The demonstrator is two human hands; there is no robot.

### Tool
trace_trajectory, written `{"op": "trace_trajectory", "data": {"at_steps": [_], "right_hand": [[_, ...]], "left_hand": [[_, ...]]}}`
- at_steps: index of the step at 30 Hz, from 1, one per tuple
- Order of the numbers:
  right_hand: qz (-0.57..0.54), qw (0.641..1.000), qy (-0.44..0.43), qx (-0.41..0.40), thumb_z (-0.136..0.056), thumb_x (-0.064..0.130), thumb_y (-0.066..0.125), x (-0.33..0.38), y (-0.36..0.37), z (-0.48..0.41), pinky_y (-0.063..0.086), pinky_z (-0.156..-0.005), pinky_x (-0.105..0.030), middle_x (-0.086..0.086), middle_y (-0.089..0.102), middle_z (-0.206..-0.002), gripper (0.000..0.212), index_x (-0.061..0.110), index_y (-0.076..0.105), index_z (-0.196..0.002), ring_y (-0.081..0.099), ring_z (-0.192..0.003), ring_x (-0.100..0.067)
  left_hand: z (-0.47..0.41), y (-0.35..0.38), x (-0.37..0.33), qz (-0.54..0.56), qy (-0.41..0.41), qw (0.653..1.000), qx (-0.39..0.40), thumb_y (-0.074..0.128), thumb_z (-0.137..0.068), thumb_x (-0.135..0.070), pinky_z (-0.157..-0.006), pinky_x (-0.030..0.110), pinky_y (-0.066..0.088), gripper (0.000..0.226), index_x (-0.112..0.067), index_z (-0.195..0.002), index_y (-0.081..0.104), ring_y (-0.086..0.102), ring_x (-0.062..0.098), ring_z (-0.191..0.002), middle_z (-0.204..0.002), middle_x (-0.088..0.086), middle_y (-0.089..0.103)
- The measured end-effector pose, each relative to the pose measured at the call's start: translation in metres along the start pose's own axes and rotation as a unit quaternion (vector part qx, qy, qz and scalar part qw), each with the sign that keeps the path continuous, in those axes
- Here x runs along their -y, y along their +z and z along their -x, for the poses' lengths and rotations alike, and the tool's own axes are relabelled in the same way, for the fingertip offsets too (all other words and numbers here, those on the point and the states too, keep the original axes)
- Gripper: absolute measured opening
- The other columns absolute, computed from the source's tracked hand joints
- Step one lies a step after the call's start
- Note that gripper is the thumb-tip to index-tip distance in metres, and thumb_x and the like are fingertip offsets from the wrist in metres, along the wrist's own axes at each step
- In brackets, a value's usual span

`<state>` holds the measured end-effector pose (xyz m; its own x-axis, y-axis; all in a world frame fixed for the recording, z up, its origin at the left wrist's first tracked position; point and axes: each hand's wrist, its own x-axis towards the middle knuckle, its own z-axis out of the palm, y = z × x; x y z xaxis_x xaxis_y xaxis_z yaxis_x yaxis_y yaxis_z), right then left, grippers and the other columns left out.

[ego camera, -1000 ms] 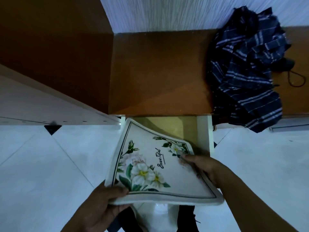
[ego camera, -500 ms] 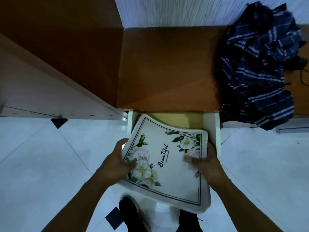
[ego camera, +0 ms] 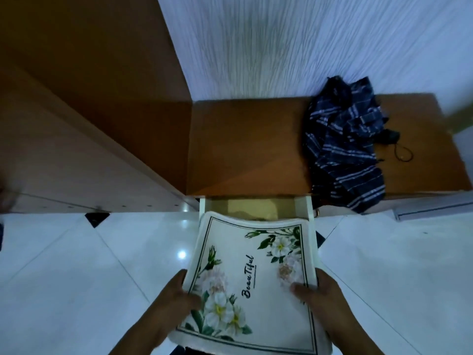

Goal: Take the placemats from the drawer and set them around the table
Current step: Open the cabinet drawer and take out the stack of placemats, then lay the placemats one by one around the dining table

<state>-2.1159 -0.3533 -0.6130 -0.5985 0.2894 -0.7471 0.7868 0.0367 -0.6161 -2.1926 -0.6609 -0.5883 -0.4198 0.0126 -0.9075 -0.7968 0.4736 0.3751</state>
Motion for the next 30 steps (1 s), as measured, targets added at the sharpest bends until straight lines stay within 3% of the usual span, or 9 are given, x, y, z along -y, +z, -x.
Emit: {"op": "trace_trajectory", "data": {"at_steps": [3,6,10,13,17,21,24,26,30], "right_hand": [[0.007,1.000,-0.024,0.002,-0.073,0.013,0.076,0.038,-0.010,0.058,0.043,-0.043,-0.015,0.004,0.065,-0.062,0.015,0.016,0.063,-0.079,0.059,-0.047,-0.004],[0.019,0.998,-0.061,0.008,-0.079,0.008,0.075,0.086,-0.019,0.128,0.047,-0.048,-0.015,0.004,0.072,-0.079,0.023,0.026,0.065,-0.090,0.067,-0.059,-0.003],[0.025,0.991,-0.125,0.046,-0.080,0.008,0.076,0.143,-0.011,0.209,0.049,-0.048,-0.013,0.014,0.075,-0.076,0.029,0.023,0.067,-0.103,0.069,-0.063,-0.001],[0.027,0.981,-0.165,0.103,-0.079,0.010,0.077,0.174,0.011,0.261,0.056,-0.059,-0.026,0.008,0.077,-0.086,0.028,0.025,0.069,-0.101,0.072,-0.071,-0.010],[0.073,0.950,-0.207,0.223,-0.080,0.010,0.076,0.201,0.061,0.320,0.060,-0.077,-0.045,0.000,0.078,-0.095,0.028,0.024,0.070,-0.103,0.074,-0.083,-0.023],[0.158,0.892,-0.245,0.346,-0.081,0.005,0.073,0.214,0.135,0.380,0.060,-0.076,-0.045,-0.004,0.078,-0.091,0.024,0.016,0.070,-0.102,0.074,-0.083,-0.028],[0.218,0.832,-0.269,0.433,-0.082,0.001,0.071,0.211,0.195,0.442,0.057,-0.054,-0.029,0.001,0.078,-0.083,0.023,0.015,0.069,-0.100,0.074,-0.070,-0.018],[0.263,0.785,-0.296,0.477,-0.081,0.003,0.073,0.196,0.239,0.493,0.059,-0.055,-0.032,0.000,0.078,-0.082,0.021,0.015,0.069,-0.098,0.075,-0.071,-0.021],[0.324,0.687,-0.343,0.552,-0.079,0.009,0.074,0.145,0.319,0.601,0.055,-0.051,-0.028,0.002,0.077,-0.076,0.016,0.014,0.069,-0.093,0.073,-0.065,-0.018]], "left_hand": [[0.071,-0.006,-0.002,-0.021,0.071,0.997,-0.033,0.064,-0.076,0.006,-0.057,0.018,0.051,0.043,-0.024,-0.107,0.060,0.069,0.009,-0.075,-0.091,0.000,0.073],[0.163,-0.023,-0.004,-0.008,0.136,0.986,-0.092,0.069,-0.081,0.000,-0.058,0.023,0.053,0.034,-0.018,-0.107,0.058,0.065,0.008,-0.076,-0.089,-0.003,0.067],[0.279,-0.055,0.010,0.041,0.187,0.961,-0.200,0.072,-0.082,-0.013,-0.062,0.029,0.054,0.027,-0.022,-0.103,0.058,0.068,0.017,-0.079,-0.090,-0.004,0.068],[0.360,-0.077,0.041,0.102,0.192,0.934,-0.282,0.071,-0.083,-0.019,-0.052,0.038,0.057,0.018,-0.028,-0.093,0.061,0.070,0.025,-0.064,-0.079,0.002,0.070],[0.453,-0.086,0.104,0.218,0.167,0.882,-0.382,0.070,-0.082,-0.023,-0.038,0.032,0.051,0.010,-0.030,-0.088,0.064,0.066,0.030,-0.048,-0.067,0.009,0.069],[0.528,-0.071,0.188,0.335,0.124,0.807,-0.471,0.071,-0.083,-0.024,-0.038,0.030,0.048,0.007,-0.026,-0.088,0.068,0.064,0.019,-0.047,-0.067,0.007,0.072],[0.576,-0.052,0.253,0.409,0.094,0.738,-0.529,0.071,-0.082,-0.023,-0.040,0.030,0.049,0.006,-0.024,-0.086,0.067,0.065,0.026,-0.050,-0.069,0.014,0.071],[0.608,-0.037,0.302,0.450,0.077,0.691,-0.560,0.070,-0.082,-0.022,-0.039,0.029,0.044,0.008,-0.022,-0.088,0.065,0.064,0.034,-0.048,-0.067,0.019,0.069],[0.666,-0.013,0.397,0.510,0.037,0.596,-0.619,0.069,-0.083,-0.019,-0.032,0.025,0.038,0.009,-0.018,-0.091,0.065,0.055,0.018,-0.035,-0.061,0.017,0.070]]}}
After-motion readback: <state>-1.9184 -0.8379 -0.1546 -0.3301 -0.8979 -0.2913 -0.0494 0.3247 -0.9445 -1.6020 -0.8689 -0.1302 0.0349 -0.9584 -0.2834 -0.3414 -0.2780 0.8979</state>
